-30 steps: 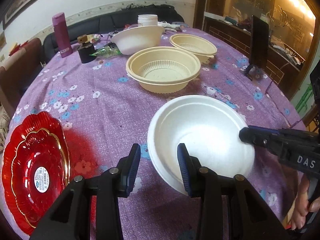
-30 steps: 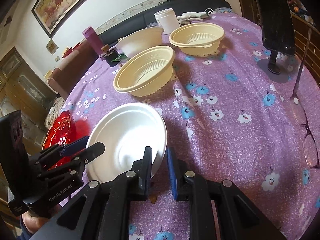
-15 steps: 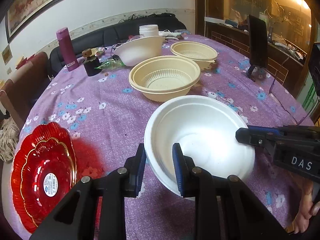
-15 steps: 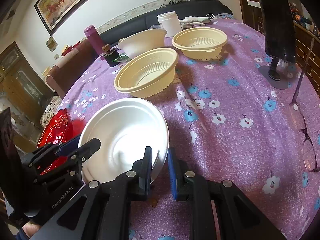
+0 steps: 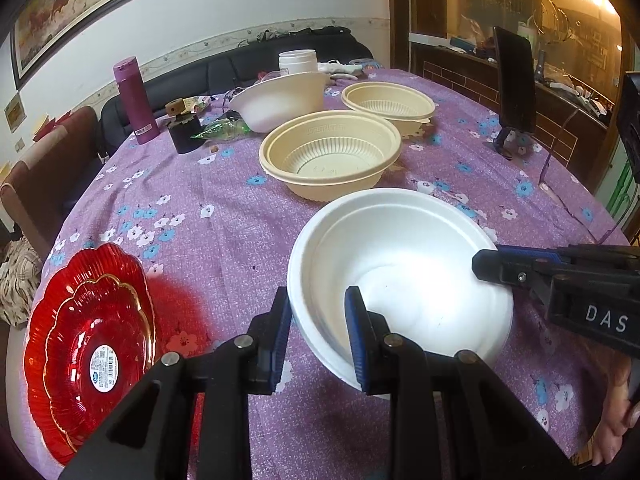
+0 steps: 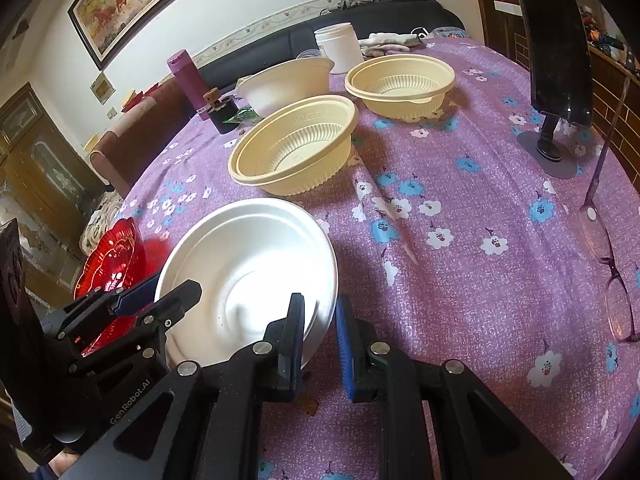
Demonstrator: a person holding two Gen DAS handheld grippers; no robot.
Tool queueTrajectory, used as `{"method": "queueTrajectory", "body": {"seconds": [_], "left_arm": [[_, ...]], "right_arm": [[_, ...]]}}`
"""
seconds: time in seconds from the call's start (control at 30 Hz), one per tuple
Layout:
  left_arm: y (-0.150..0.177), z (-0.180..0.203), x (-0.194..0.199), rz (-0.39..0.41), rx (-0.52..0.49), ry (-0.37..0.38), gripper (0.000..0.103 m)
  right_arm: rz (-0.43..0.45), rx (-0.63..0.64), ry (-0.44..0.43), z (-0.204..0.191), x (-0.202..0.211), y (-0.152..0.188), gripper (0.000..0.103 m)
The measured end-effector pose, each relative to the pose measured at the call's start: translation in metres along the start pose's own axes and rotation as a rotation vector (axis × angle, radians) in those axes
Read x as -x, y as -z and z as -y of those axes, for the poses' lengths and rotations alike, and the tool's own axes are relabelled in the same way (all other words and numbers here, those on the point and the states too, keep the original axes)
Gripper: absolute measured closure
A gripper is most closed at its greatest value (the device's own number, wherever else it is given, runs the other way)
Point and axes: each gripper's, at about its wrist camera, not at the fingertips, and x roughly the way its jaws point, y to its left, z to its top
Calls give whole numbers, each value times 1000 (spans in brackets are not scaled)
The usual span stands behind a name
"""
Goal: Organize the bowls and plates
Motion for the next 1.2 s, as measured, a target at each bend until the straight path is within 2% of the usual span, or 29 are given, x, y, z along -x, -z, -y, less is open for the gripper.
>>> {"method": "queueTrajectory", "body": {"seconds": [0.57, 1.2], "left_arm": [[-4, -12, 24, 51, 26, -22, 76], [2, -64, 57, 117, 130, -90, 72]], "right_arm": [[32, 27, -10, -16, 13, -6, 86], [53, 147, -49, -80, 12, -23, 86]]}}
